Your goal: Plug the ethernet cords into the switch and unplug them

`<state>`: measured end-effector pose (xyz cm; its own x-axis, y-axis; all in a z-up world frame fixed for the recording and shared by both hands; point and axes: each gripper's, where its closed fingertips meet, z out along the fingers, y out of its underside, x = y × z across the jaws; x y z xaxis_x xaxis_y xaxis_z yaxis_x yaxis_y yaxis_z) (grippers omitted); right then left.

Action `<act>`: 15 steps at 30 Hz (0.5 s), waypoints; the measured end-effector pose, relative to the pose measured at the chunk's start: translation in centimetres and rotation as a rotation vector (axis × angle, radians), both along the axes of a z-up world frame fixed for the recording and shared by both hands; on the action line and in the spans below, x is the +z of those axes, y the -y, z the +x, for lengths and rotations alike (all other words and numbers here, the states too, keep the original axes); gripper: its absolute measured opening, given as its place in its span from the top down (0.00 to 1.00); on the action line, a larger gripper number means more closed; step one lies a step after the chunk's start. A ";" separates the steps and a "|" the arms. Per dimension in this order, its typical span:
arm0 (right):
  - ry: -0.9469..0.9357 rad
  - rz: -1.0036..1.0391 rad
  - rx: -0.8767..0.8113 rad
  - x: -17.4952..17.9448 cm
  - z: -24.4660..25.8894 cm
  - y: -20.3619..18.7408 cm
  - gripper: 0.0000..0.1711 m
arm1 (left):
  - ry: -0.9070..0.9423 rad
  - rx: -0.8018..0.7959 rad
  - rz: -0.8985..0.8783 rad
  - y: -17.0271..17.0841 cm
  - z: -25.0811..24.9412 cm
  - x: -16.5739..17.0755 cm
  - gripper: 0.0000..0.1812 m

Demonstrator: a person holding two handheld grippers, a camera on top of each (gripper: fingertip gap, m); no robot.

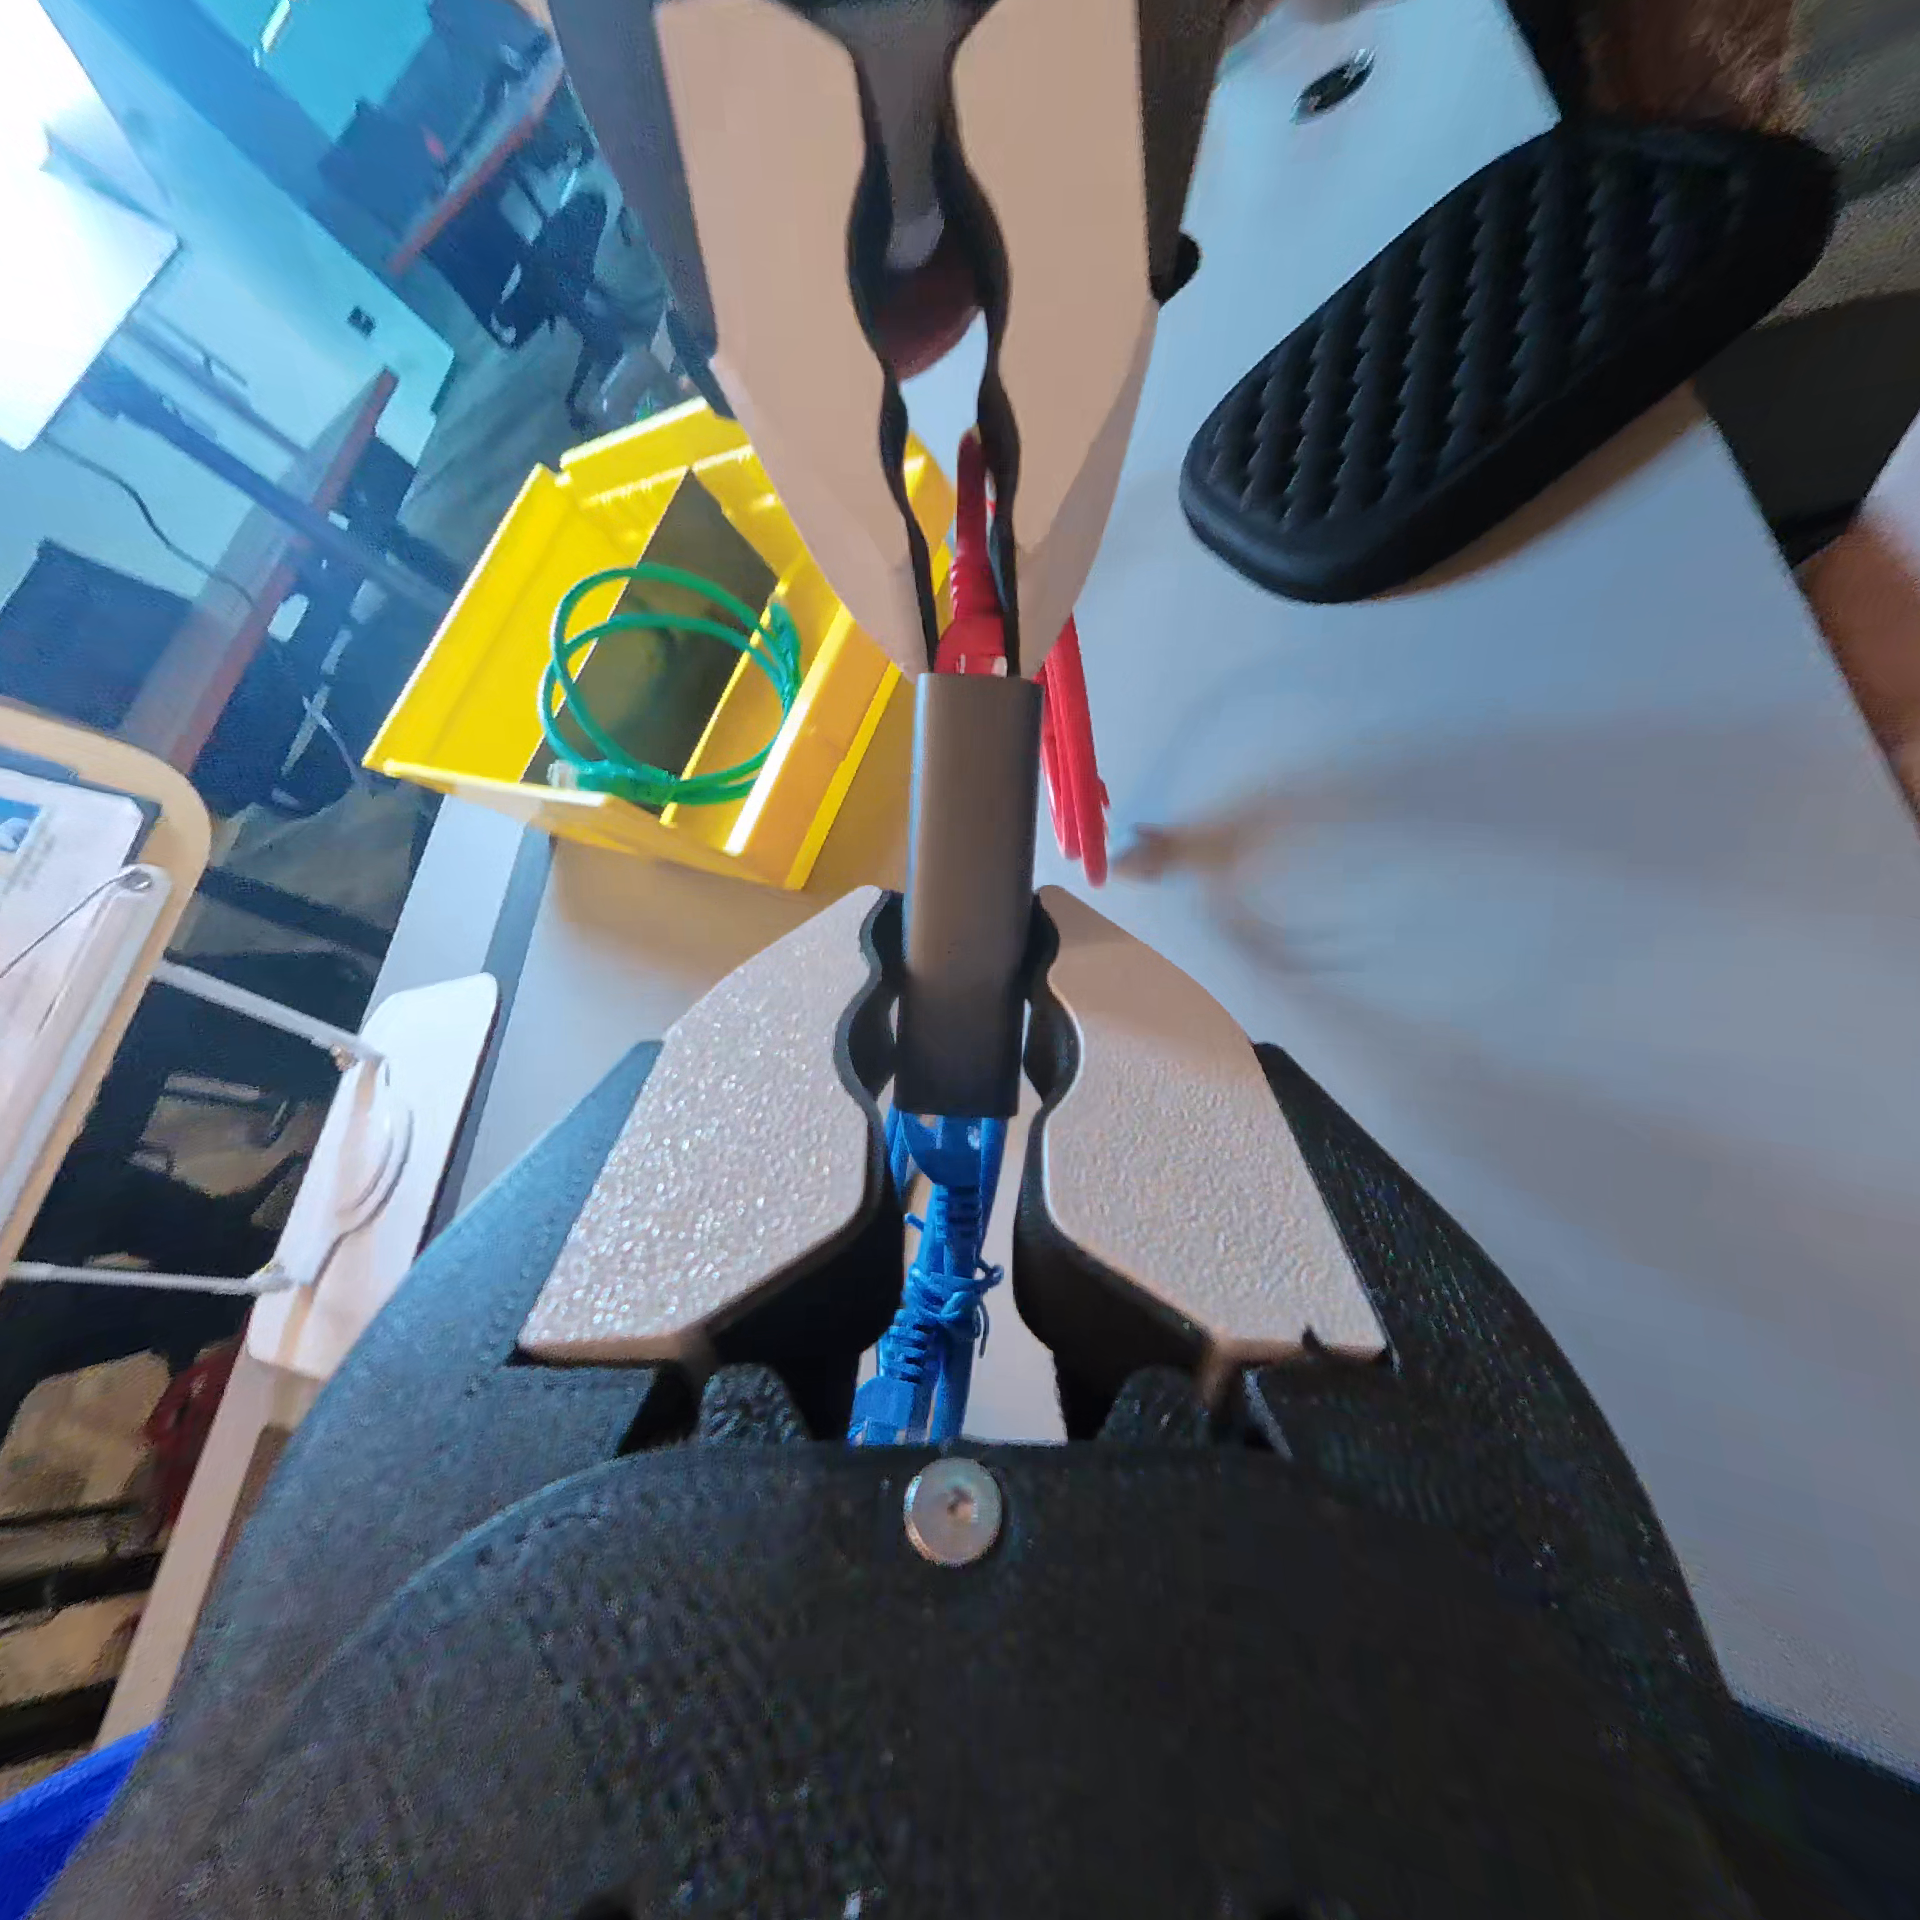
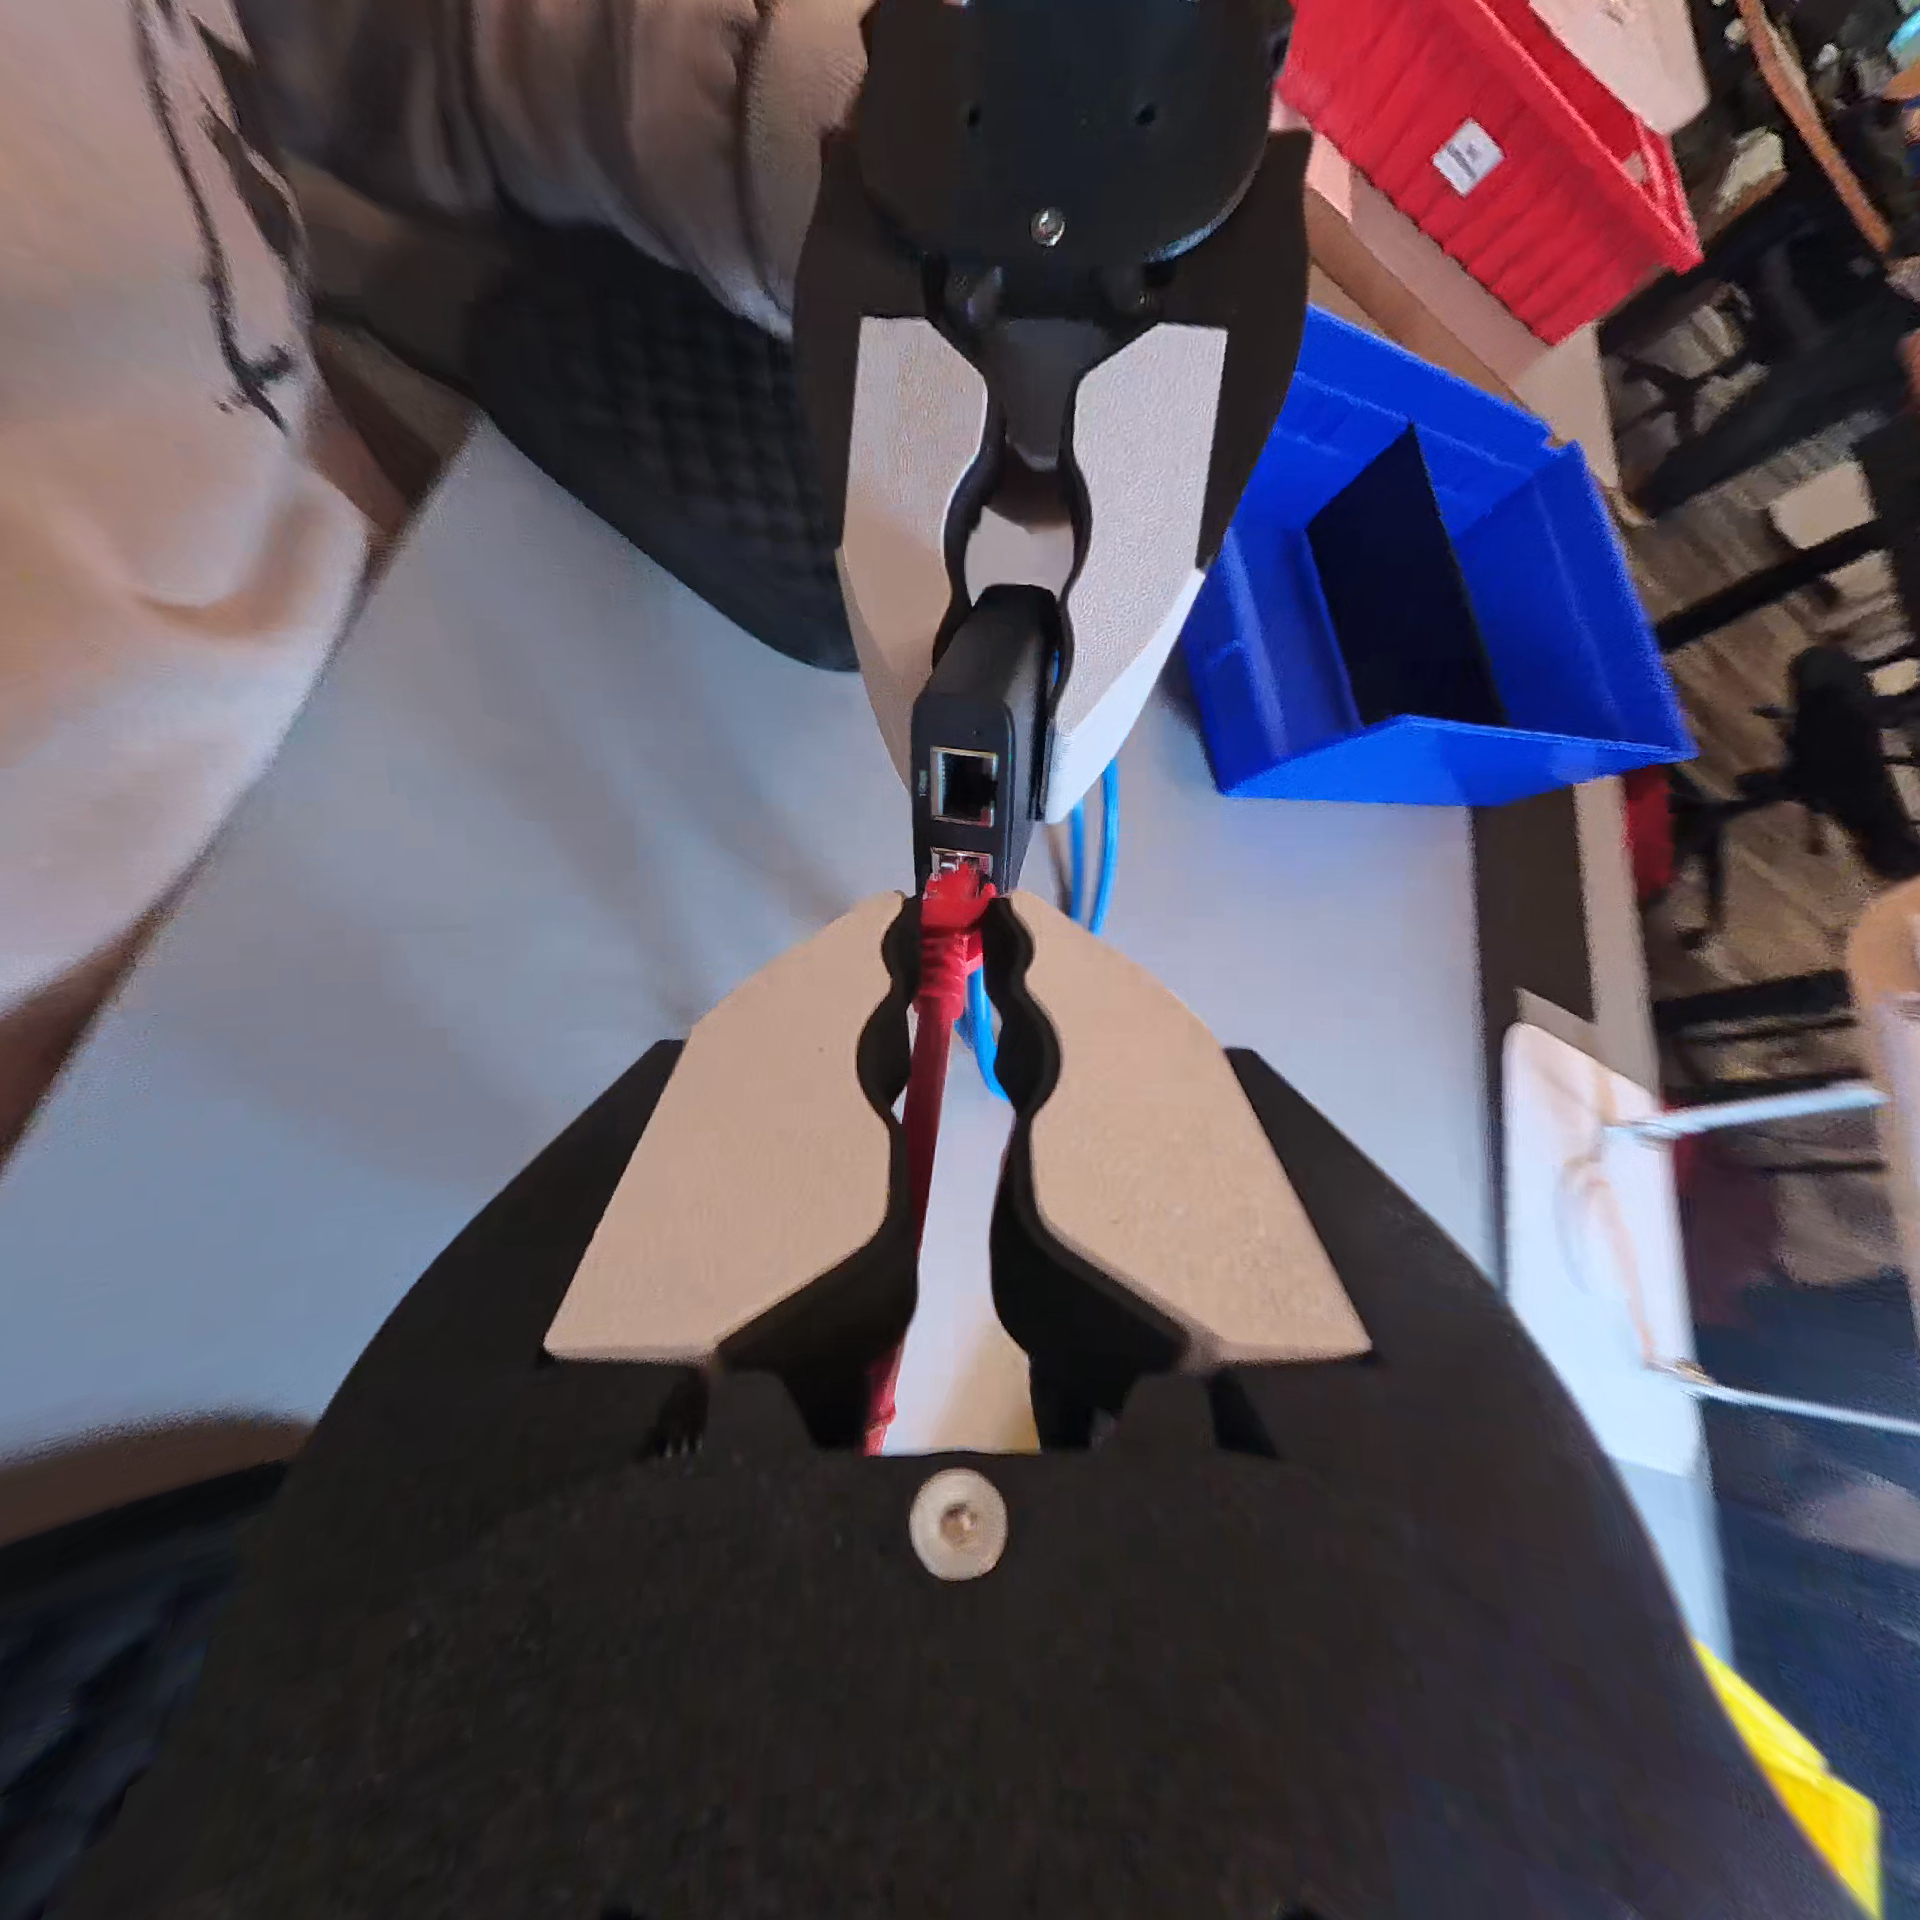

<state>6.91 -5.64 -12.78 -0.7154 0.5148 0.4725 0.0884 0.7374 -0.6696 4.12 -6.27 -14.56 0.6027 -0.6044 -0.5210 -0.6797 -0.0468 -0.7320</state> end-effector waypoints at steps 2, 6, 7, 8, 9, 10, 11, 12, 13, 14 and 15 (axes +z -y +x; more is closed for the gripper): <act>-0.011 0.076 -0.023 -0.3 -0.5 -0.4 0.93 | -0.047 0.028 -0.022 -0.4 -0.5 -0.4 0.88; 0.036 0.105 -0.019 -1.9 -0.3 -0.3 0.93 | -0.131 -0.001 -0.043 -0.3 -0.4 -1.6 0.88; 0.050 0.106 -0.012 -2.1 -0.1 -0.1 0.93 | -0.144 -0.010 -0.038 -0.3 -0.3 -1.7 0.88; 0.061 0.095 -0.010 -2.0 0.0 0.0 0.93 | -0.153 -0.017 -0.030 -0.2 -0.2 -1.8 0.88; 0.079 0.069 -0.001 -2.0 0.2 0.1 0.93 | -0.149 -0.028 -0.025 -0.1 -0.1 -1.8 0.88; 0.095 0.034 0.009 -1.8 0.4 0.3 0.93 | -0.130 -0.040 -0.016 0.1 0.1 -1.7 0.88; 0.108 -0.002 0.017 -1.6 0.6 0.5 0.93 | -0.102 -0.054 -0.009 0.3 0.4 -1.6 0.88; 0.120 -0.033 0.026 -1.4 0.9 0.6 0.93 | -0.078 -0.066 -0.005 0.5 0.8 -1.4 0.88; 0.123 -0.053 0.032 -1.1 1.1 0.6 0.93 | -0.067 -0.071 0.006 0.6 1.0 -1.1 0.88; 0.117 -0.066 0.034 -0.9 1.2 0.7 0.93 | -0.051 -0.075 0.015 0.7 1.0 -0.9 0.88; 0.106 -0.081 0.033 -0.5 1.1 0.7 0.93 | -0.031 -0.079 0.019 0.8 1.0 -0.6 0.87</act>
